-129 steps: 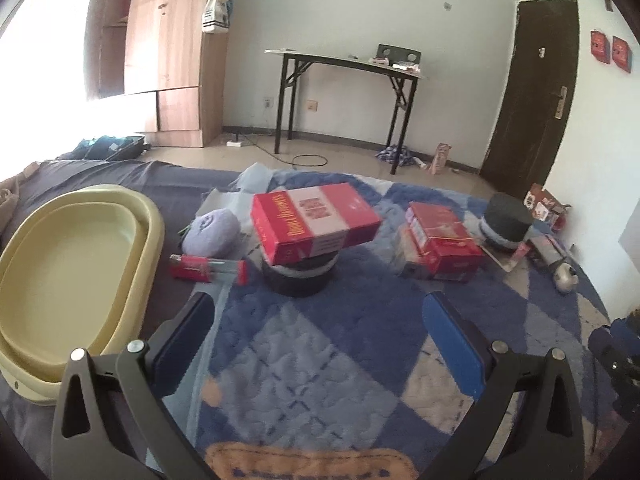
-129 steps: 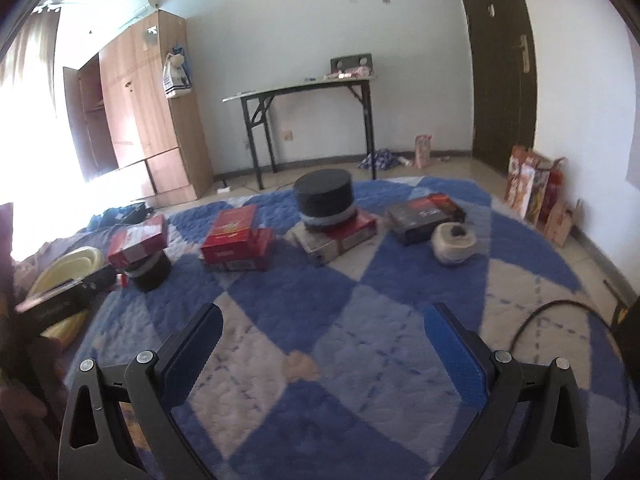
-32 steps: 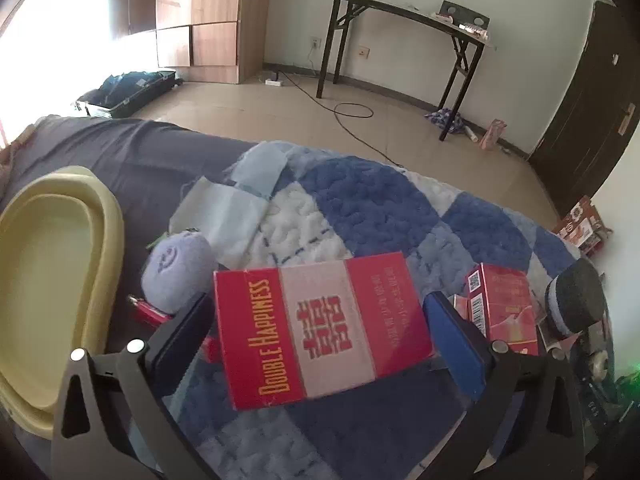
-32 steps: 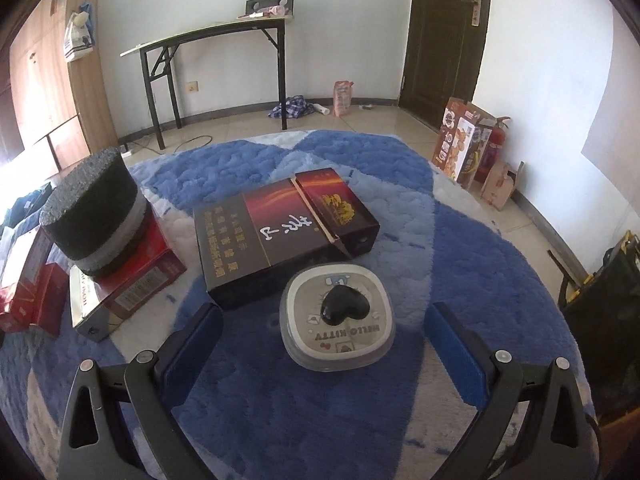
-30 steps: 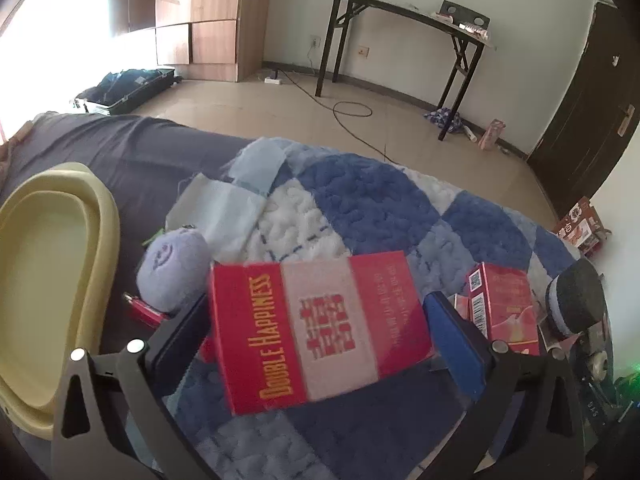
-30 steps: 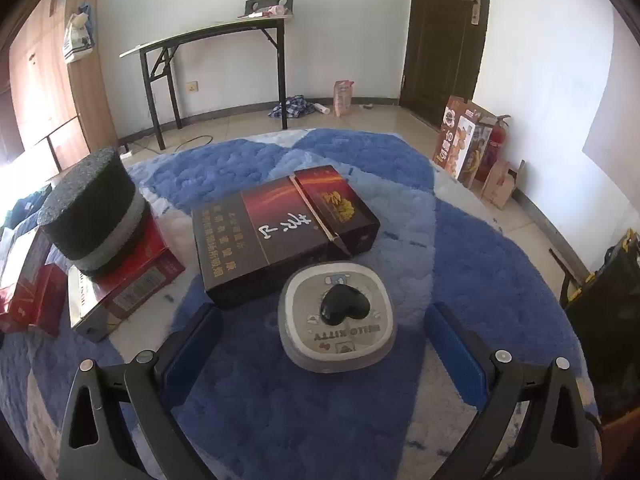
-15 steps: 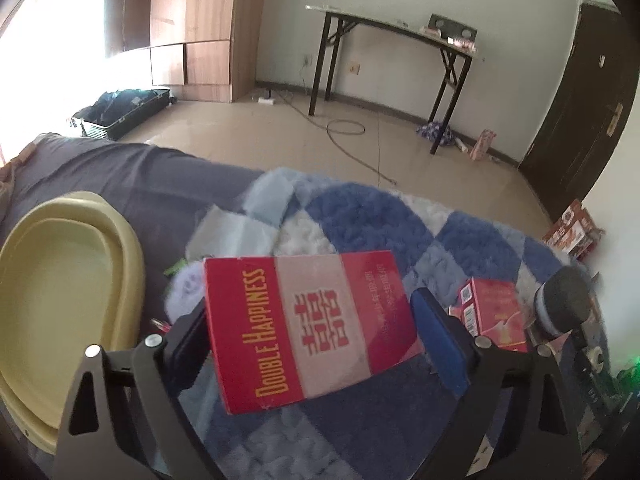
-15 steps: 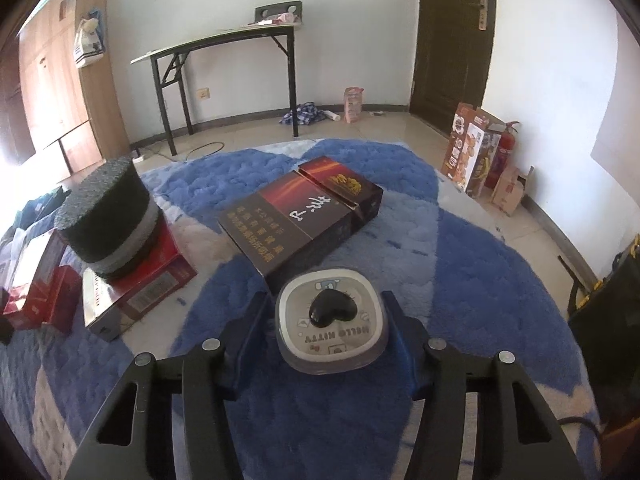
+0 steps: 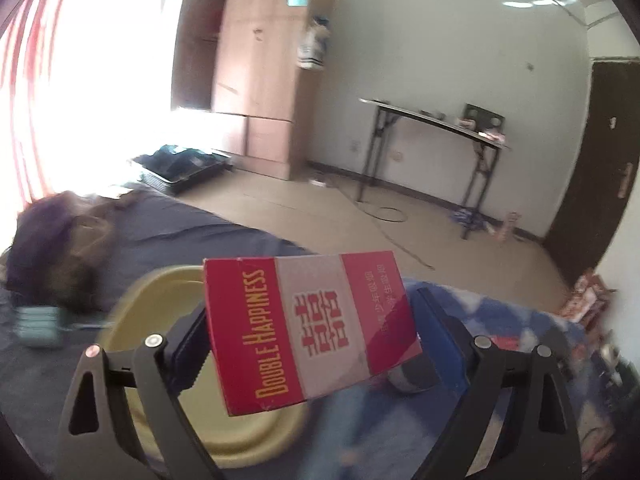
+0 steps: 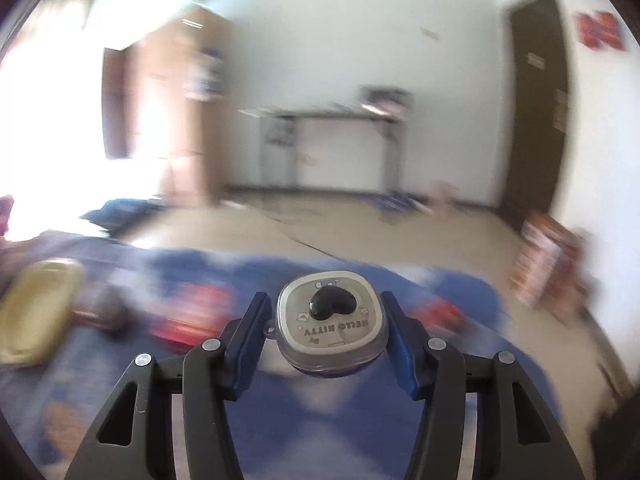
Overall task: Organize rigid objects
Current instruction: 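Carry both held items over the yellow tray and open both tools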
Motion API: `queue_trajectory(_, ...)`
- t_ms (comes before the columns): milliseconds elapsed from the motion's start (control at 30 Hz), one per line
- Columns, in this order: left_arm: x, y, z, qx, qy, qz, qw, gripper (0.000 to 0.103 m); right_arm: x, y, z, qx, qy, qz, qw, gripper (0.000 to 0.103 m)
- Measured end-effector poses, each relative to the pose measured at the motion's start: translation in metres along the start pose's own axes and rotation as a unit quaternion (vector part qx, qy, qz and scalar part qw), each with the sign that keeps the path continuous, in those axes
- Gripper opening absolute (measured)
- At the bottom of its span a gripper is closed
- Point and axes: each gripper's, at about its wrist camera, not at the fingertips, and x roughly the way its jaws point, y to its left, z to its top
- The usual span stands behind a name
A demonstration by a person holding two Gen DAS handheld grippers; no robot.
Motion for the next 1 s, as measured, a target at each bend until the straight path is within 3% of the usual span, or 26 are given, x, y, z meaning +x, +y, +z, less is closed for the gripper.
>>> queue_trajectory(67,0.004,0.033,0.004,-0.028,0.005,0.002,0.9996,0.092,-0.004,0.053,0.007,-0.024,-0.016,0.109,0.994,0.054)
queue_trajectory(133,0.022,0.061,0.002,-0.024,0.030,0.011,0.9992,0.092,0.002,0.109,0.007,-0.045,-0.003,0.193,0.980,0.054)
queue_trajectory(200,0.049,0.092,-0.008,-0.032,0.072,0.001,0.9969,0.092,0.011,0.163,0.005,-0.078,0.024,0.249,0.965,0.054)
queue_trajectory(333,0.083,0.137,-0.028,-0.060,0.115,0.016,0.9914,0.092,0.034,0.292,0.003,-0.185,0.067,0.349,0.916,0.054)
queue_trajectory(400,0.098,0.158,-0.035,-0.098,0.139,0.027,0.9851,0.092,0.050,0.354,-0.006,-0.245,0.103,0.384,0.884,0.054)
queue_trajectory(467,0.112,0.174,-0.045,-0.129,0.161,0.046,0.9774,0.092,0.069,0.393,-0.018,-0.285,0.130,0.380,0.870,0.054)
queue_trajectory(567,0.130,0.174,-0.059,-0.123,0.194,0.047,0.9720,0.092,0.097,0.429,-0.024,-0.285,0.156,0.367,0.872,0.054)
queue_trajectory(700,0.145,0.163,-0.064,-0.116,0.206,0.061,0.9696,0.092,0.122,0.474,-0.032,-0.302,0.189,0.353,0.865,0.054)
queue_trajectory(833,0.152,0.160,-0.065,-0.114,0.211,0.065,0.9687,0.092,0.144,0.488,-0.046,-0.312,0.208,0.345,0.861,0.054)
queue_trajectory(1000,0.155,0.170,-0.067,-0.143,0.211,0.028,0.9666,0.092,0.158,0.512,-0.052,-0.312,0.213,0.348,0.858,0.054)
